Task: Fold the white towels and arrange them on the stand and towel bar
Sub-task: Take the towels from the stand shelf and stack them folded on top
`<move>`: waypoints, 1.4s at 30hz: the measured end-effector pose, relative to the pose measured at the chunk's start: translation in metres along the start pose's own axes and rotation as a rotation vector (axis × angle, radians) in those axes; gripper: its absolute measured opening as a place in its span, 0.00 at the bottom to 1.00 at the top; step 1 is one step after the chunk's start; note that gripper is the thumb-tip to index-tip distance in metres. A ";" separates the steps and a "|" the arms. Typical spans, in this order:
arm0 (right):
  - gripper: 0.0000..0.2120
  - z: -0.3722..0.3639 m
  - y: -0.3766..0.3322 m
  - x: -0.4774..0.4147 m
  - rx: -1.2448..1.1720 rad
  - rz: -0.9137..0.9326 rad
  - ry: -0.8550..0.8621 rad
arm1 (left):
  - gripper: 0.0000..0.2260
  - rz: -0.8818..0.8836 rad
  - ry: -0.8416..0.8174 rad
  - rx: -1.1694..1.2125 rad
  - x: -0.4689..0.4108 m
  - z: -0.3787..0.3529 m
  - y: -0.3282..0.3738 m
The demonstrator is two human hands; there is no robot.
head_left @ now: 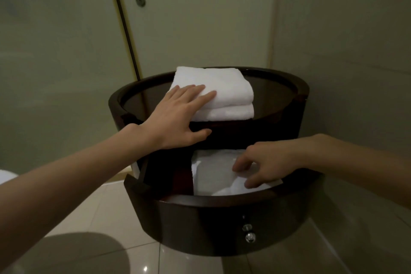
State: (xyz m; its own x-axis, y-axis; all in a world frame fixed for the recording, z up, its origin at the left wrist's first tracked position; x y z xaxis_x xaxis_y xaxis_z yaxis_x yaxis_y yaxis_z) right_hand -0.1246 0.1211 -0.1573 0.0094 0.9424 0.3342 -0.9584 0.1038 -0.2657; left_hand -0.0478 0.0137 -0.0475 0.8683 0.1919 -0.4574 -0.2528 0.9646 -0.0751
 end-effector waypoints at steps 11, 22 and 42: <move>0.33 -0.001 0.014 -0.016 0.164 0.091 0.059 | 0.38 -0.003 -0.009 -0.003 -0.001 -0.001 -0.001; 0.34 -0.006 0.007 -0.027 0.382 0.202 0.065 | 0.38 -0.004 -0.002 0.010 -0.001 0.000 -0.001; 0.37 -0.006 -0.004 -0.038 0.689 0.071 0.073 | 0.38 -0.017 -0.026 -0.012 -0.001 -0.002 -0.001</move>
State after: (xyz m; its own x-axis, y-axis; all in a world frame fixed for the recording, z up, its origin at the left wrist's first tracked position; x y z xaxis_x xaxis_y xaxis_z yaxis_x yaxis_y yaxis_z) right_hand -0.1200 0.0865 -0.1741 -0.0635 0.9610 0.2693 -0.9197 -0.1611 0.3581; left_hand -0.0493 0.0124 -0.0491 0.8835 0.1802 -0.4324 -0.2426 0.9656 -0.0932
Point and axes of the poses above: each hand's wrist, its own x-axis away from the middle knuckle, its own z-axis out of the back of the hand, y = z × x, the point moved 9 cm from there along -x, towards the middle knuckle, and after that the axes turned 9 degrees about z, right-handed, at the moved point
